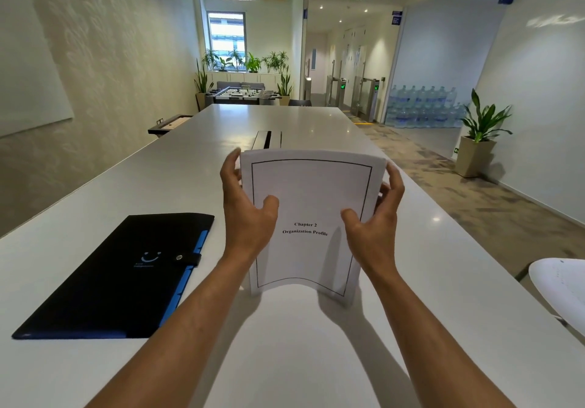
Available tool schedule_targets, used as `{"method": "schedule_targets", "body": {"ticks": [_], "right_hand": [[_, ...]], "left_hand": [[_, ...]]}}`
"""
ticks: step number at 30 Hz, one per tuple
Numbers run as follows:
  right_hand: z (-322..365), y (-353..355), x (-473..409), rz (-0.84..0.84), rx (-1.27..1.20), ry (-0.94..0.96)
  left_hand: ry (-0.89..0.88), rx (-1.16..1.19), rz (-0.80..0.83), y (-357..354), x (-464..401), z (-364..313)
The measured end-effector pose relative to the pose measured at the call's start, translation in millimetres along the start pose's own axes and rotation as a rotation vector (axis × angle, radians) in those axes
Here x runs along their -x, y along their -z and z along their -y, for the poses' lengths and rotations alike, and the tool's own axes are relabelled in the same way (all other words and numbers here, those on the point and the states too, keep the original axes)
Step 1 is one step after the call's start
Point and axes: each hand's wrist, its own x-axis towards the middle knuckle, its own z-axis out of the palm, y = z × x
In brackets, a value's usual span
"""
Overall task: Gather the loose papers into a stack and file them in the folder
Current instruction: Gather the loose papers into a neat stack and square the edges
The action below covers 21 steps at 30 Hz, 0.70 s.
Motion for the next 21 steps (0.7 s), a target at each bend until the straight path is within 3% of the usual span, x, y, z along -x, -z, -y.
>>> {"method": "schedule_targets", "body": {"ticks": [4,8,15,21], "right_hand": [[19.6,-3.7,-19.2,-0.006,0.101,0.162],[27.7,-2.5,-30.4,0.014,0.241,0.16],[31.5,-1.1,-28.3,-0.041,0.156,0.083],[17.3,3.5,-25.1,0.072,0.001,-0.085]], "left_hand": [[-0.222,-0.27,0.018,-3.1,-15.4,-19.6],[-0.19,-0.401,0.035,-2.1,-18.1,-25.7],[-0.224,-0.362,-0.008,-3.0,-16.8,-25.7],[-0.074,-0.207,0.001,-3.1,-11.2,-18.7]]}}
